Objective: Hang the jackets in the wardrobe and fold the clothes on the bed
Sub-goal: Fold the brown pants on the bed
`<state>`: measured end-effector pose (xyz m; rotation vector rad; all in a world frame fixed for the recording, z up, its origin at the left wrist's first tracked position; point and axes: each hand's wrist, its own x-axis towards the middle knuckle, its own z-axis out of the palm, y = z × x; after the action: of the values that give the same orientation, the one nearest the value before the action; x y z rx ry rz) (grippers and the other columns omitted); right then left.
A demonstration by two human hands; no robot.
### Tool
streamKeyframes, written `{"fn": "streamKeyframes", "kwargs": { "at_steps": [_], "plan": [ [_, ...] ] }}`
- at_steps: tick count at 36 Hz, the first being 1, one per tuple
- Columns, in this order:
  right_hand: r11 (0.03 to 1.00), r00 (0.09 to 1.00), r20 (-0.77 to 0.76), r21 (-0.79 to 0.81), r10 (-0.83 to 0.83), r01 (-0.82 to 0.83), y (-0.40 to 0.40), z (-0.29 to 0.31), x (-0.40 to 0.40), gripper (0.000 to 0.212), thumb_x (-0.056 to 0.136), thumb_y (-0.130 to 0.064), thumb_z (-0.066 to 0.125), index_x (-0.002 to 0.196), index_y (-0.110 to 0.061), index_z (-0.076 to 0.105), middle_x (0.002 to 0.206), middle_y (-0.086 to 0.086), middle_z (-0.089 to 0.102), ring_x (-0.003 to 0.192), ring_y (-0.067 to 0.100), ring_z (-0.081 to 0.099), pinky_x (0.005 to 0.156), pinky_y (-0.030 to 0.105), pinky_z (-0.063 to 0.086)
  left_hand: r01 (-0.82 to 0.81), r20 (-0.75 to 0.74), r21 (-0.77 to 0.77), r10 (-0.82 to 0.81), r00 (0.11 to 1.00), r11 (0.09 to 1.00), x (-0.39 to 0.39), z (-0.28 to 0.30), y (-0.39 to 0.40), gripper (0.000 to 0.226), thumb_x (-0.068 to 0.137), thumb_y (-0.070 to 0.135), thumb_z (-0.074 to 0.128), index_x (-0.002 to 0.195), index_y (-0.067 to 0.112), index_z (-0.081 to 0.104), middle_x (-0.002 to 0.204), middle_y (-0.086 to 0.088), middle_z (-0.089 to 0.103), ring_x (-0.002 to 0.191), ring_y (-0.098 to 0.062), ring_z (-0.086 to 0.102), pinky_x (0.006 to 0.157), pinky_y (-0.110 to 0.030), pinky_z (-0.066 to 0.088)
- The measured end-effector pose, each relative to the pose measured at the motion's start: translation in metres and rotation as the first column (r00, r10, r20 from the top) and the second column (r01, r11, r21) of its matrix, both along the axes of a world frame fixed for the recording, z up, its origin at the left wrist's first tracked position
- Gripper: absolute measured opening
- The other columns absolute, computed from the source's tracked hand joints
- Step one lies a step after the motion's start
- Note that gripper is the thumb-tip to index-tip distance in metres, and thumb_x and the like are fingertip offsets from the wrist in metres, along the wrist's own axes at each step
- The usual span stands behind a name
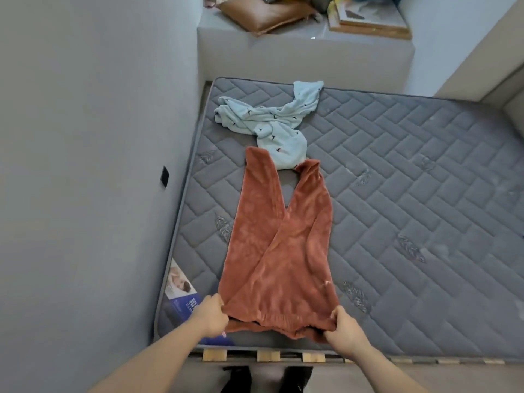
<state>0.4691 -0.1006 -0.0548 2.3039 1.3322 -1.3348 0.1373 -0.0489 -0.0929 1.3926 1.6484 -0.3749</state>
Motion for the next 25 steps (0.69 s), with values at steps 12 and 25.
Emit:
{"fn": "streamKeyframes", "kwargs": {
  "at_steps": [12,25],
  "plan": [
    [0.965,0.96,0.139,-0.131,0.245,-0.227,-0.06,-0.108,0.009,0.026,0.093,-0.037,0.059,0.11,-0.026,0.043,0.118,0.001,0.06,0.114,0.025,0.061,0.08,0.035,0.045,-0.09,-0.021,-0.122,0.088,0.996,0.988,0.005,-0.095,-0.072,0.023,0.083,0.042,0.066,0.083,0.03,0.047,0.108,0.003,0.041,0.088,-0.02,0.057,0.08,-0.029,0.04],
    [0.879,0.907,0.125,-0.33,0.402,-0.344,-0.103,-0.214,0.033,0.06,0.095,-0.057,0.057,0.145,-0.026,0.047,0.147,0.006,0.037,0.139,0.031,0.036,0.112,0.04,0.039,-0.208,0.027,-0.099,0.212,0.977,0.973,0.049,-0.177,-0.133,0.022,0.085,0.012,0.056,0.092,0.024,0.039,0.097,-0.003,0.063,0.087,-0.025,0.062,0.072,-0.033,0.043]
  ]
}}
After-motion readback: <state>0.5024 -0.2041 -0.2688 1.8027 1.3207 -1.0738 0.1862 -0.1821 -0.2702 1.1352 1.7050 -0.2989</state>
